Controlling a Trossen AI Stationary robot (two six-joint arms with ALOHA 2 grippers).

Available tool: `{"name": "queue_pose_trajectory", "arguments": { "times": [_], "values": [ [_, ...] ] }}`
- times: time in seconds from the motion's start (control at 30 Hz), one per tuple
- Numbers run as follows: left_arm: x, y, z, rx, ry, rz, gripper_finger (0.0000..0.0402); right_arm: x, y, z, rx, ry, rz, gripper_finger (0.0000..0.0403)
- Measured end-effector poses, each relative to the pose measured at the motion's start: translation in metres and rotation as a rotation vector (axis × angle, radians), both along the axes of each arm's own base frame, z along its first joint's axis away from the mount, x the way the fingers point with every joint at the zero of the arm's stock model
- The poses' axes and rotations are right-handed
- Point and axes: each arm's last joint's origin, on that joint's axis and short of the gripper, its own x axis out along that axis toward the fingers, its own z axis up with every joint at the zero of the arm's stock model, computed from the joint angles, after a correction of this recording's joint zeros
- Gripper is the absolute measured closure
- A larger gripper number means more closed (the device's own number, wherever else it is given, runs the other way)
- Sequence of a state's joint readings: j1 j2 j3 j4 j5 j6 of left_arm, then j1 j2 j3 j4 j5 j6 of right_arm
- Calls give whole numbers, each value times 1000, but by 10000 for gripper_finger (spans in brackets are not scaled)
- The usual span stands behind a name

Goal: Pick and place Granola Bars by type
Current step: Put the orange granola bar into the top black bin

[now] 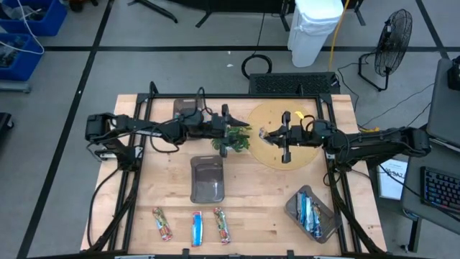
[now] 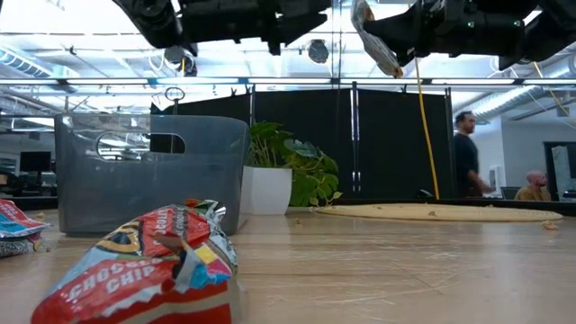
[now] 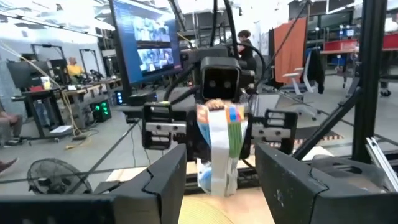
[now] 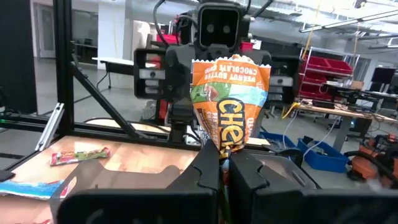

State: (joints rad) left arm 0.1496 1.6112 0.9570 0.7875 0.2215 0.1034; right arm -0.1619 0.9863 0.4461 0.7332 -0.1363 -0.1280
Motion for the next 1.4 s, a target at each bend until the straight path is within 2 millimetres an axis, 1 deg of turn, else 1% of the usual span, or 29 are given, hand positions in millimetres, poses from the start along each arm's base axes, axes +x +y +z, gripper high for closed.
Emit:
{"name": "queue_pose_trajectory", "arguments": {
  "times": [0.23, 0.43, 0.6, 0.7, 0.8, 0.93, 1.23, 1.4],
  "values": [
    [23, 0, 0, 28, -7, -17, 210, 0, 4, 0, -5, -4, 19, 401],
    [33, 1, 2, 0, 5, -26, 207, 0, 4, 1, -19, -10, 18, 401],
    [36, 2, 1, -9, 64, -25, 182, 0, 4, 1, -20, -12, 17, 401],
    [36, 2, 2, 4, 54, -22, 166, 0, 4, 1, -20, -12, 17, 401],
    [36, 2, 4, 15, 40, -22, 159, 0, 4, 1, -20, -12, 17, 401],
    [36, 1, 6, 17, 22, -22, 163, 0, 4, 1, -21, -12, 16, 401],
    [36, 1, 5, 10, 25, -23, 186, 0, 4, 2, -25, -16, 14, 401],
    [36, 1, 6, -4, 25, -25, 188, 0, 4, 2, -25, -19, 14, 401]
  ]
}}
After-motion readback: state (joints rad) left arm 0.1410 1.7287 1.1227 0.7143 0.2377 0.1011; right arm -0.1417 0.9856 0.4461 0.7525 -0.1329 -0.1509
